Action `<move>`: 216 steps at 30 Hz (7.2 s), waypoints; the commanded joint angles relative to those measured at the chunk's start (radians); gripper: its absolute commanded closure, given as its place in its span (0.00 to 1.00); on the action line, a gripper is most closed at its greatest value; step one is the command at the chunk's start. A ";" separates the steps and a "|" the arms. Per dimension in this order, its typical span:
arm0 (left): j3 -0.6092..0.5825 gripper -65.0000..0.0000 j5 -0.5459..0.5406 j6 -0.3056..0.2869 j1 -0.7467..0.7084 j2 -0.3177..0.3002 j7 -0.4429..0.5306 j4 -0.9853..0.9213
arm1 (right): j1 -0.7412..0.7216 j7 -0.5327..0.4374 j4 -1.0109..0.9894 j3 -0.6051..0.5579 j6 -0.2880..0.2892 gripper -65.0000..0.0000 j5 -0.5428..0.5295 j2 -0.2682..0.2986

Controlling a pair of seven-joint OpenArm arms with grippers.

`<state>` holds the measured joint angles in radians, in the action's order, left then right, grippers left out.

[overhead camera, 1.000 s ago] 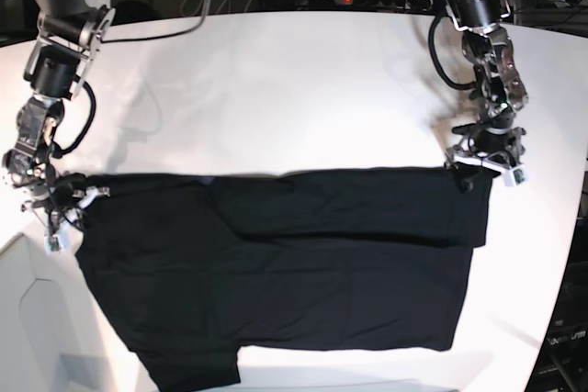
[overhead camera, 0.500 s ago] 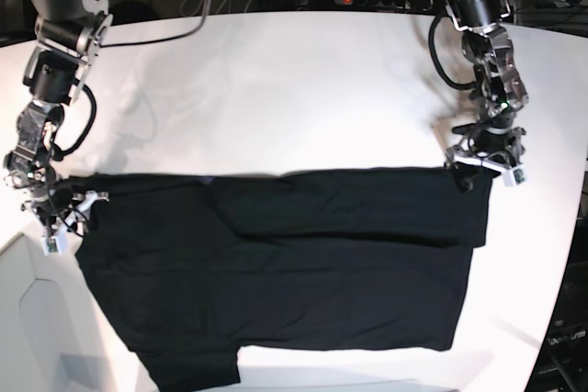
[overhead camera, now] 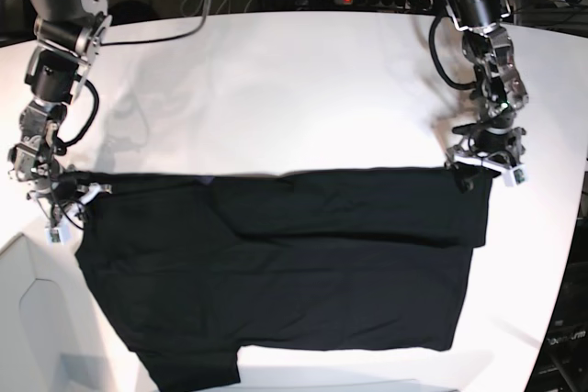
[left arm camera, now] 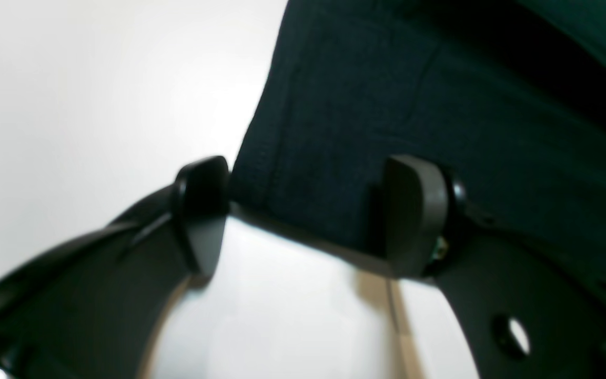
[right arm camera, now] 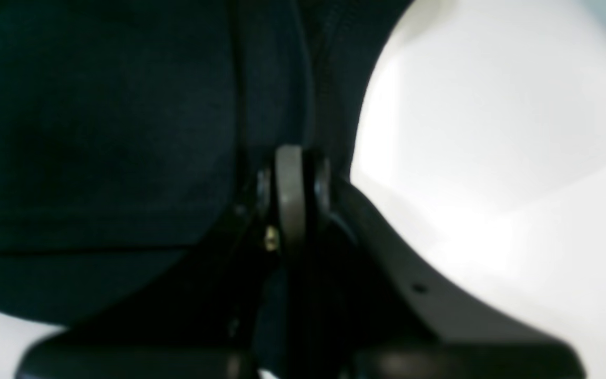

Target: Fold the T-shirt properly

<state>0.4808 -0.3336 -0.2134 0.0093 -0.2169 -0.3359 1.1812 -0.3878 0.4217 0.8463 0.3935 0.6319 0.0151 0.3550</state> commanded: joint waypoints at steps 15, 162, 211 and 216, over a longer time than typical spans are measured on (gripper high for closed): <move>0.002 0.33 -0.002 0.001 0.007 -0.005 -0.015 0.010 | 0.029 -0.014 0.098 0.114 -0.010 1.00 -0.011 0.026; 0.209 0.82 0.004 0.001 -0.510 0.027 -0.550 0.595 | 0.898 0.322 1.002 0.170 0.066 0.81 0.089 -0.185; -0.014 0.35 0.009 0.012 0.265 -0.121 -0.216 -0.062 | -0.207 -0.226 -0.258 -0.146 -0.123 0.57 0.090 -0.047; -0.098 0.35 0.011 0.012 0.354 -0.138 -0.108 -0.263 | -0.175 -0.229 -0.261 -0.187 -0.125 0.58 0.090 -0.060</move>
<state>0.3763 -0.3199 -0.2035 0.3363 -0.3351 -0.4660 0.8963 -0.5476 0.1619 0.5797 0.2081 0.5121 0.0982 0.2924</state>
